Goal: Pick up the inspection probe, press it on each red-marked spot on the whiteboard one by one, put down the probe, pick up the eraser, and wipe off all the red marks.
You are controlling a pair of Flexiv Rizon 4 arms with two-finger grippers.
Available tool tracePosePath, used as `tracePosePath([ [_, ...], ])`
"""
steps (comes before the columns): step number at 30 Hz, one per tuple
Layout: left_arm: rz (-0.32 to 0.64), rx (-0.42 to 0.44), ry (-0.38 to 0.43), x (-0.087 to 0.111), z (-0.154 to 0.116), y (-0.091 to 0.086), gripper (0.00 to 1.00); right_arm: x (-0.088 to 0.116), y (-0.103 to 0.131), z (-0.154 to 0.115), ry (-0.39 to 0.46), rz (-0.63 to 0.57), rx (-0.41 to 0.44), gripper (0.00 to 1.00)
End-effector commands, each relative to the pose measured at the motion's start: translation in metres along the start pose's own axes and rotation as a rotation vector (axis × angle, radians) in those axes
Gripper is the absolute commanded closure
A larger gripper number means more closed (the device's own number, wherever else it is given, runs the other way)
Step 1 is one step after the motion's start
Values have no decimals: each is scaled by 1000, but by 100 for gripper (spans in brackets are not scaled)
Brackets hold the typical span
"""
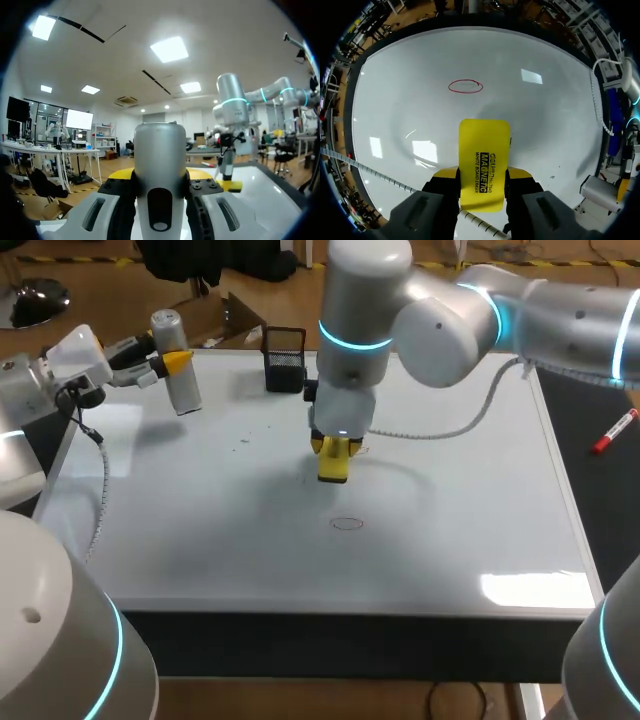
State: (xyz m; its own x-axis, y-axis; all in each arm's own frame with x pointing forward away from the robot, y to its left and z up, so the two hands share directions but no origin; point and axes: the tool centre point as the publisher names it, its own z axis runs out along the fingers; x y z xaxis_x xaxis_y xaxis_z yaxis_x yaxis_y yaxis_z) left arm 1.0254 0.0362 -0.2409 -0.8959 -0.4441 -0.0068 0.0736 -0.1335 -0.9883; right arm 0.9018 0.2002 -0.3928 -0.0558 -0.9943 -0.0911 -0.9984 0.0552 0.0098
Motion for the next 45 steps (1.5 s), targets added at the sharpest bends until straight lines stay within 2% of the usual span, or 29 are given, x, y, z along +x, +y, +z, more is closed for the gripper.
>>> tracePosePath([
  [1,2,2,-2,1,0,-1,100,0,-7,8,-11,-23,-1,100],
  [28,2,2,-2,1,0,-1,100,10,-30,27,-3,-107,-56,100],
  [45,2,2,-2,1,0,-1,100,23,-33,41,30,-124,-99,100],
])
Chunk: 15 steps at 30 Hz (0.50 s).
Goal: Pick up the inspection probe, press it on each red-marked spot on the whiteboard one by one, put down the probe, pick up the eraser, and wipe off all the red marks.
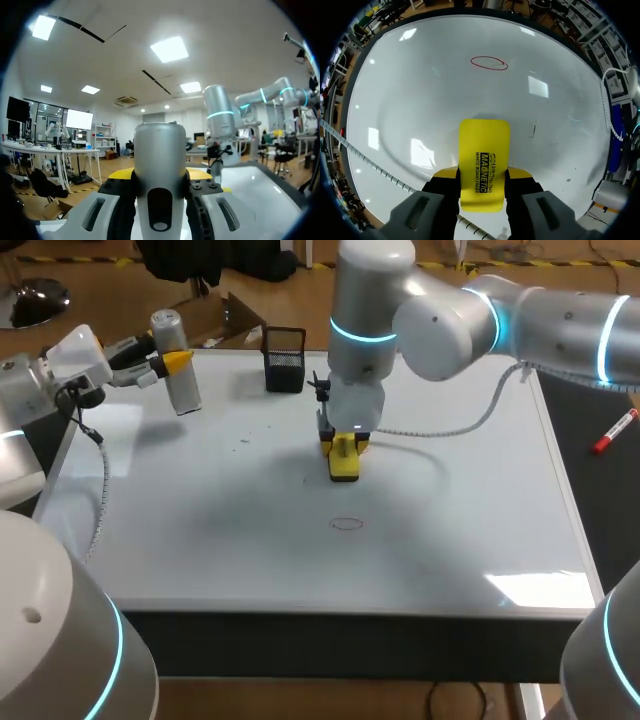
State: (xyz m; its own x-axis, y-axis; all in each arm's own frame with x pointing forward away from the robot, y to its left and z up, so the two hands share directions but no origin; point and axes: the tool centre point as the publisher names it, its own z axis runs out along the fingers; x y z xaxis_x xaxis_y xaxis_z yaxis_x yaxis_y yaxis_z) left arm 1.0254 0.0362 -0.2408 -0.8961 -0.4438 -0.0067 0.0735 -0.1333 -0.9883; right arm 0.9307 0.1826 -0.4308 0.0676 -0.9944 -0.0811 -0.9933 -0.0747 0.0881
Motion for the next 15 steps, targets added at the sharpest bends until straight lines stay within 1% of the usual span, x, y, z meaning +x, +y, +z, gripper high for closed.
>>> tracePosePath([
  [1,2,2,-2,1,0,-1,100,5,-2,6,15,1,-14,100],
  [10,2,2,-2,1,0,-1,100,28,5,11,40,28,-29,100],
  [15,2,2,-2,1,0,-1,100,46,10,13,49,62,-35,100],
])
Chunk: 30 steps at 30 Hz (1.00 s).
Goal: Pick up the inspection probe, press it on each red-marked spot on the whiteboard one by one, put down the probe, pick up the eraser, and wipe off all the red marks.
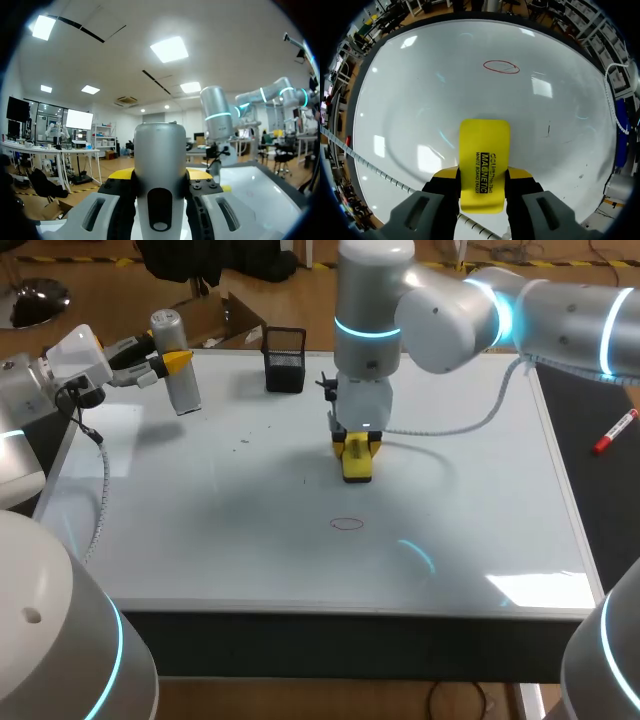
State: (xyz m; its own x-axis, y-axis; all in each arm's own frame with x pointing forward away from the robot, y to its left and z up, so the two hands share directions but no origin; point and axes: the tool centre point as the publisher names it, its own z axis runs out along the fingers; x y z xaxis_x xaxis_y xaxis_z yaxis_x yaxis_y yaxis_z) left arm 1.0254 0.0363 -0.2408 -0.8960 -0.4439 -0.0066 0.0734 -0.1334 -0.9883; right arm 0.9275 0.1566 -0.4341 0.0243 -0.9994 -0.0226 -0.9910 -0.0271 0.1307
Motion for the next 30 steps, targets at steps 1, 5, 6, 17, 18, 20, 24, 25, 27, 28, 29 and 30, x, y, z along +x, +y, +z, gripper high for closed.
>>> tracePosePath([
  [1,2,2,-2,1,0,-1,100,24,4,12,-5,23,5,100],
  [5,2,2,-2,1,0,-1,100,39,9,10,5,50,7,100],
  [6,2,2,-2,1,0,-1,100,43,9,10,8,57,9,100],
  [17,2,2,-2,1,0,-1,100,63,15,-1,21,105,46,100],
  [18,2,2,-2,1,0,-1,100,63,15,-3,22,106,50,100],
  [20,2,2,-2,1,0,-1,100,63,15,-11,26,106,70,100],
  [24,2,2,-2,1,0,-1,100,58,16,-31,28,89,97,100],
  [25,2,2,-2,1,0,-1,100,56,16,-37,23,77,103,100],
  [27,2,2,-2,1,0,-1,100,49,15,-45,19,59,115,100],
  [28,2,2,-2,1,0,-1,100,45,14,-48,15,47,117,100],
  [29,2,2,-2,1,0,-1,100,41,14,-50,11,36,123,100],
  [30,2,2,-2,1,0,-1,100,36,13,-52,5,25,124,100],
])
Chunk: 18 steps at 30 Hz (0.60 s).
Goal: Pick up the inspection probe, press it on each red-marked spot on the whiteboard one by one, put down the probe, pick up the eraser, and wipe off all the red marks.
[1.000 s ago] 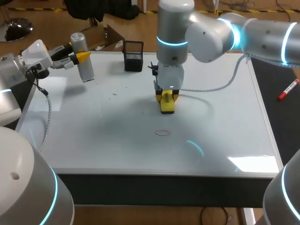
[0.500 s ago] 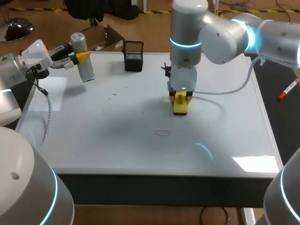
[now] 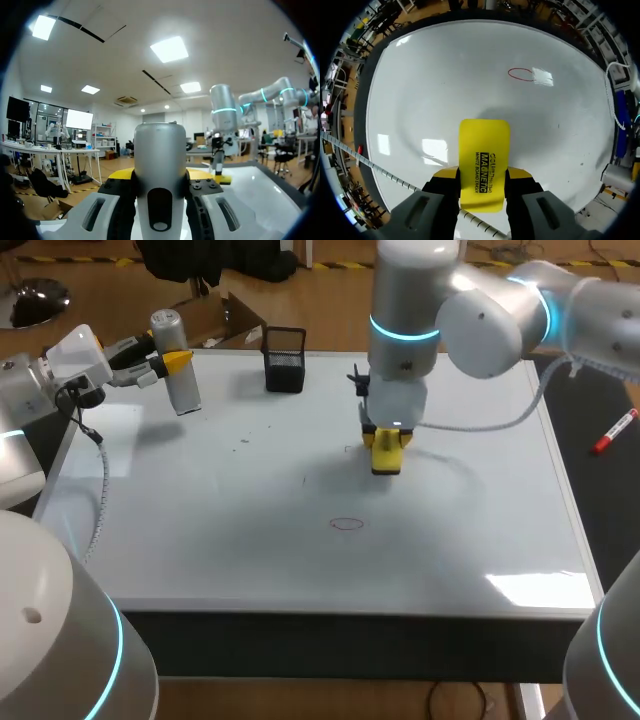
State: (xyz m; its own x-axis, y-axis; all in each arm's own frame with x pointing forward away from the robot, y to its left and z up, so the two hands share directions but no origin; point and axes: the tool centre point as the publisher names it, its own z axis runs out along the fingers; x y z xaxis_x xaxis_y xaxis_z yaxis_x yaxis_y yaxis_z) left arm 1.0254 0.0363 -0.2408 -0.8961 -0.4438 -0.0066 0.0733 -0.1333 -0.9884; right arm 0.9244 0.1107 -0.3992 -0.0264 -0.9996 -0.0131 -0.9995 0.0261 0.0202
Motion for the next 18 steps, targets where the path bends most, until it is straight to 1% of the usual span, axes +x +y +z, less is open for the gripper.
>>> tracePosePath([
  [1,2,2,-2,1,0,-1,100,-15,2,-17,-9,-39,9,100],
  [8,2,2,-2,1,0,-1,100,-53,-4,-7,-32,-107,-8,100],
  [12,2,2,-2,1,0,-1,100,-69,-10,-3,-35,-136,-17,100],
  [18,2,2,-2,1,0,-1,100,-84,-22,10,-35,-161,-33,100],
])
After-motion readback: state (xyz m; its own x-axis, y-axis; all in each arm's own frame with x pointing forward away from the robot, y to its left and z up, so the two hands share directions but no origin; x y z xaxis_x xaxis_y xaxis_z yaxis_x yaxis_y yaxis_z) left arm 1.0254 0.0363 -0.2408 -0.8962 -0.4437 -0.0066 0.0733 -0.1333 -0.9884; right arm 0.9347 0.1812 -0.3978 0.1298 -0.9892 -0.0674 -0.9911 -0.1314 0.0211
